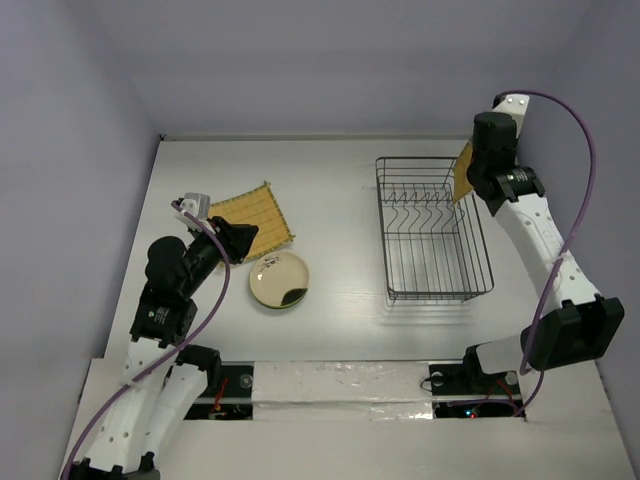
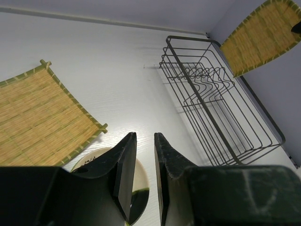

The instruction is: Unload the plates from the dish rack

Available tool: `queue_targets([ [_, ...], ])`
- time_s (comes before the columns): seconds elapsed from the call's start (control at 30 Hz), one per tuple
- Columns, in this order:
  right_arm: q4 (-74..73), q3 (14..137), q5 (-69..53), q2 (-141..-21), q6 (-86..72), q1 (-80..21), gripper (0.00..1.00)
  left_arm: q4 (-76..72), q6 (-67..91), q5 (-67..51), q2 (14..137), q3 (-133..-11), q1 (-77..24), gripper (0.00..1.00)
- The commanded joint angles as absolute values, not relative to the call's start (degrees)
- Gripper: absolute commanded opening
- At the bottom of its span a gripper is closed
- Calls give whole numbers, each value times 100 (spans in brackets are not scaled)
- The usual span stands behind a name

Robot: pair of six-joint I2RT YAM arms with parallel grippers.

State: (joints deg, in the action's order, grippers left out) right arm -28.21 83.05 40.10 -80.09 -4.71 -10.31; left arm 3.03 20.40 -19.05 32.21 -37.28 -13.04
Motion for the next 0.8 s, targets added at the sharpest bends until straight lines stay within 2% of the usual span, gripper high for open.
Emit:
queue_targets([
  [0.0,-2540,8789,3912,-7577,-413,-1020,0,62,2004,-1986,3234,-3938,-1310,19],
  [0.13,-2496,8921,3140,-7244,-579,-1072,0,62,2013,-1986,3234,-3938,-1310,19],
  [0.23,-2198,8807,1972,-6988,-983,-1072,0,53,2013,-1995,3243,-3929,-1310,19],
  [0.27,-1936,8641,1316,-6857,-1245,-1072,0,53,2013,-1995,3234,-3937,-1310,19],
  [0.47,-670,7850,-715,-6829,-2501,-1318,0,53,2013,-1986,3226,-3929,-1310,19],
  [0.57,533,7340,-1527,-7118,-3380,-1581,0,53,2021,-1978,3217,-3929,-1310,19],
  [0.77,1730,7383,-1581,-8295,-4304,-2625,0,79,2013,-1942,3182,-3937,-1310,19],
])
